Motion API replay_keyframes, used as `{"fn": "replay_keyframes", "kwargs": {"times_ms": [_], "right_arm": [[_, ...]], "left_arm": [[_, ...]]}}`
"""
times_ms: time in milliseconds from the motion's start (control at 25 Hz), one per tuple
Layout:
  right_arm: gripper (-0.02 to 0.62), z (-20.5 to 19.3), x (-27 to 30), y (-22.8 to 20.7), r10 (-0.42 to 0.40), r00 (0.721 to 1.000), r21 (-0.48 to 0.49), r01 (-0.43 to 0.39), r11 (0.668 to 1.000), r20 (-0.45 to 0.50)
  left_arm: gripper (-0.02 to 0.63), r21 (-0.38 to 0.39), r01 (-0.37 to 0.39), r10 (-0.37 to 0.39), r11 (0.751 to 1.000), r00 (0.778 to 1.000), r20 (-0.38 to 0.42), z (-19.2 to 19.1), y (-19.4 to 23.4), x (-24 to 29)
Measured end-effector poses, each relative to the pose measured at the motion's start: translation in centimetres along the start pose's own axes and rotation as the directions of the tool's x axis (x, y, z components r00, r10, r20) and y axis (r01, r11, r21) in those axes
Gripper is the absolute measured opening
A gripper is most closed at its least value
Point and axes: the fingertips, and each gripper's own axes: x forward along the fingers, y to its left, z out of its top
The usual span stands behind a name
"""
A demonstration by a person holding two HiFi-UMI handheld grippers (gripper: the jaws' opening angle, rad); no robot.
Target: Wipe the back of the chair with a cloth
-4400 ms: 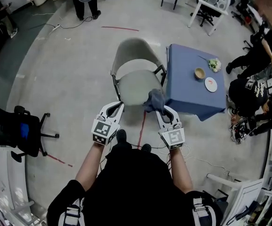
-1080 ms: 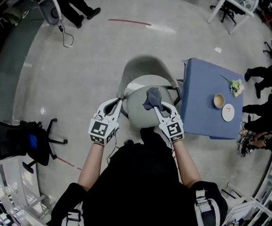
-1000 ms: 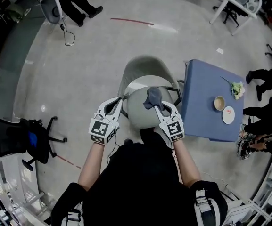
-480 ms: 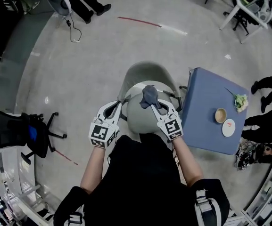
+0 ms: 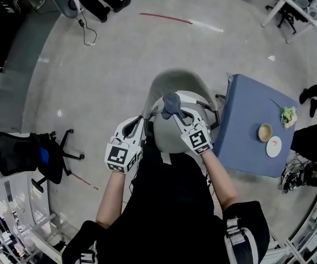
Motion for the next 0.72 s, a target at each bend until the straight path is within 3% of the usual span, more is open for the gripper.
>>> {"fn": "replay_keyframes", "kwargs": {"times_ms": [200, 360, 720], "right_arm": [[0.080, -1.6, 5.4, -1.2, -0.045, 0.998, -0.086, 0.041, 0.995, -0.051], [0.080, -2.8, 8.7, -2.2, -0.070, 0.994, -0.098, 0.062, 0.993, -0.082], [0.080, -7.7, 15.1, -3.9, -0.048, 0.985, -0.276, 0.001, 0.961, -0.163]], "left_arm": [[0.023, 0.005, 0.097, -0.097, 0.995, 0.995, -0.038, -1.8, 2.3, 3.7], [0.023, 0.012, 0.156, -0.155, 0.988, 0.985, -0.075, -3.1, 3.7, 6.4], [0.023, -0.013, 0.150, -0.150, 0.989, 0.983, -0.101, -5.2, 7.2, 8.6]]}}
